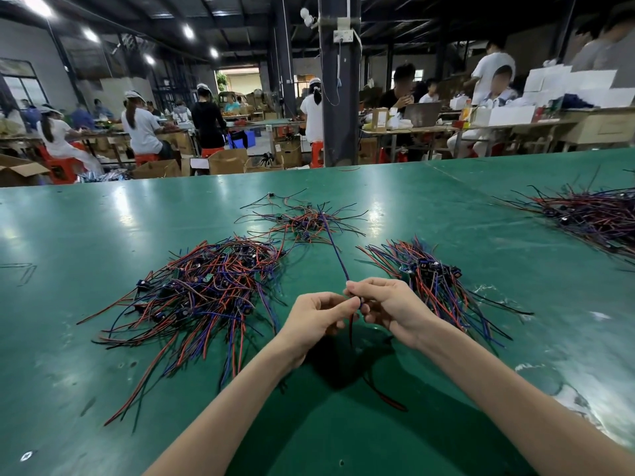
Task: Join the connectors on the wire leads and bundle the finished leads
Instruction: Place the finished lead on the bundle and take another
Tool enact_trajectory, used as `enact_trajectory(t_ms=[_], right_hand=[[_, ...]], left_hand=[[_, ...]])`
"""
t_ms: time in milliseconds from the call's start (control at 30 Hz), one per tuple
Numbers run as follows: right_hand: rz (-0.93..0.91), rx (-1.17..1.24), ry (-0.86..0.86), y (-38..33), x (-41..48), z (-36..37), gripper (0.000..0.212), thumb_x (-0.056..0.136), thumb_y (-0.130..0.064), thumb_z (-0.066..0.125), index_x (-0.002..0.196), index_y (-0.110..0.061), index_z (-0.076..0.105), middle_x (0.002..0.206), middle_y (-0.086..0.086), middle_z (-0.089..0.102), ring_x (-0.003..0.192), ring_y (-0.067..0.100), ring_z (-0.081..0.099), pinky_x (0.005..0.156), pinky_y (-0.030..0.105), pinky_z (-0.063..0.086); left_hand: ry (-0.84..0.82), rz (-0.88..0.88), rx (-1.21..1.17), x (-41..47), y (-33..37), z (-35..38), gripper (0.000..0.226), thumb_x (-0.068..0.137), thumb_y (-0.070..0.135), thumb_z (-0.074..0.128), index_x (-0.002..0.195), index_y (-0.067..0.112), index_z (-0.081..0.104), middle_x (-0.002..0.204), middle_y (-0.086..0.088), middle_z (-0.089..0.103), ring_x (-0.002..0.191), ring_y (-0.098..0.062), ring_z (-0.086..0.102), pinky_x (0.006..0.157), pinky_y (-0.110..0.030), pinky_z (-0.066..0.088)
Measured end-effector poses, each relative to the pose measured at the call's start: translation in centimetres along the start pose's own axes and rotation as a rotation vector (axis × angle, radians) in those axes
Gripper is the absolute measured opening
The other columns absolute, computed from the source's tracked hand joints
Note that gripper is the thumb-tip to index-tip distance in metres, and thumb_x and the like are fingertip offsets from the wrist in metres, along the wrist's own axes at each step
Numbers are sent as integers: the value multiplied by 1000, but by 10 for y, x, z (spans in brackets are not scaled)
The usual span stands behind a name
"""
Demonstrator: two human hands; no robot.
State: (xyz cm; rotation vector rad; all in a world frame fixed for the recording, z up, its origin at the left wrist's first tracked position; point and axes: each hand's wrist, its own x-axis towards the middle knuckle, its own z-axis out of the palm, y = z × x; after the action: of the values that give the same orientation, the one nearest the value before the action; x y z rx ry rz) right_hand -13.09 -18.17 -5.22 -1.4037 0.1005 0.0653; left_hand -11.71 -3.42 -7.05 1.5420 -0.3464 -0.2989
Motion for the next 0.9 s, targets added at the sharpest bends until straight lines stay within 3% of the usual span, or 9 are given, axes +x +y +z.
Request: enact_trajectory(t_ms=[100, 233, 367, 533, 800, 900], right_hand=[[8, 6, -9, 2, -1, 1, 12, 86, -14, 66, 78, -5, 66, 58, 1, 57, 43, 5, 47, 41, 15, 40], [69, 41, -44, 1, -1, 4, 12, 90, -20, 63, 86, -8, 64, 64, 0, 54, 44, 6, 47, 41, 16, 40], [129, -93, -206, 2, -5, 7, 13, 87, -21, 66, 84, -9, 63, 70, 1, 61, 45, 5, 49, 40, 15, 39], [89, -134, -255, 10, -7, 11, 10, 86, -15, 68, 80, -10, 62, 63, -3, 61, 42, 6, 50, 37, 15, 35], [24, -166, -219, 10, -6, 10, 4, 88, -6, 62, 86, -3, 65, 55, -1, 56, 38, 5, 47, 34, 16, 32], [21, -200, -244, 9, -8, 12, 4, 88, -4, 61, 85, -4, 65, 52, -2, 56, 37, 4, 47, 33, 15, 33]], left_hand=[[17, -5, 5, 1, -1, -1, 11, 83, 17, 69, 74, 10, 70, 60, 0, 59, 50, -7, 42, 53, -20, 34], [131, -24, -111, 3, 4, -7, 13, 78, 22, 70, 72, 11, 69, 64, 1, 66, 48, -5, 44, 48, -15, 35], [223, -51, -159, 7, 5, -15, 11, 84, 22, 68, 76, 15, 69, 65, 8, 67, 56, -3, 50, 53, -18, 37], [181, -71, -210, 3, 5, -11, 14, 74, 30, 70, 77, 15, 68, 73, 5, 72, 56, -6, 62, 59, -21, 42], [177, -64, -198, 6, 3, -10, 12, 76, 25, 71, 81, 14, 69, 75, 2, 72, 64, -11, 60, 76, -34, 41], [182, -62, -194, 6, 1, -10, 11, 77, 22, 71, 80, 11, 68, 70, 1, 71, 61, -12, 59, 73, -34, 42]])
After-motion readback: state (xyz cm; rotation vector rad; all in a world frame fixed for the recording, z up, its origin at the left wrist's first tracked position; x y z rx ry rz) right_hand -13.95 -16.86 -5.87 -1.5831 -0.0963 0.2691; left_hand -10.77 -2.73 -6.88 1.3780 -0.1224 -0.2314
